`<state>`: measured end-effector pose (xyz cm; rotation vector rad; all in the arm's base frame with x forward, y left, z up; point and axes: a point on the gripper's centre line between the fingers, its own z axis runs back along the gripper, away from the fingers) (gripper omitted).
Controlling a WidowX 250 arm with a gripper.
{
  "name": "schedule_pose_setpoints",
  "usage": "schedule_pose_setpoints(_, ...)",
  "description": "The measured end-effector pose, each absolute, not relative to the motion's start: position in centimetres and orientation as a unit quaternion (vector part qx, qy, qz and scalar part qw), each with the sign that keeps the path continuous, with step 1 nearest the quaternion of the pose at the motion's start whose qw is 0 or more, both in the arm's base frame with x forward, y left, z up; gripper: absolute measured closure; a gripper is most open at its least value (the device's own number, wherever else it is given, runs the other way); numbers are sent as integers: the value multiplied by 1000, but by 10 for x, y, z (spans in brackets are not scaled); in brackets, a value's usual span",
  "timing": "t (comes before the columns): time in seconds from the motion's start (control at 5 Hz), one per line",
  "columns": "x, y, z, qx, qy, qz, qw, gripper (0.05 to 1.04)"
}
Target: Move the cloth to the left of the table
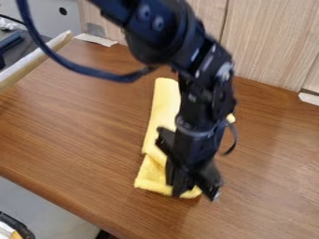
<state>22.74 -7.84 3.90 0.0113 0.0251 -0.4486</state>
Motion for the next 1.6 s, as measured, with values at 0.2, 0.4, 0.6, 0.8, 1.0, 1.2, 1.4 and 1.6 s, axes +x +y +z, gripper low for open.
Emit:
schedule_pose_setpoints(0.2,242,-66,60,0,-15,-198,980,1030)
schedule_pose_setpoints(0.4,264,-46,83,-6,-46,-162,986,1030)
schedule_pose_setpoints(0.6,280,-28,109,-16,-78,-126,989,1030)
schedule_pose_setpoints(0.8,293,3,127,-22,-97,-76,992,1030)
schedule_pose_setpoints(1.0,302,36,136,-23,-108,-28,993,1030)
schedule_pose_setpoints(1.2,305,71,130,-34,-103,29,994,1030)
schedule_pose_setpoints(1.4,299,100,115,-40,-86,74,993,1030)
schedule_pose_setpoints(1.6,295,123,89,-48,-63,115,990,1030)
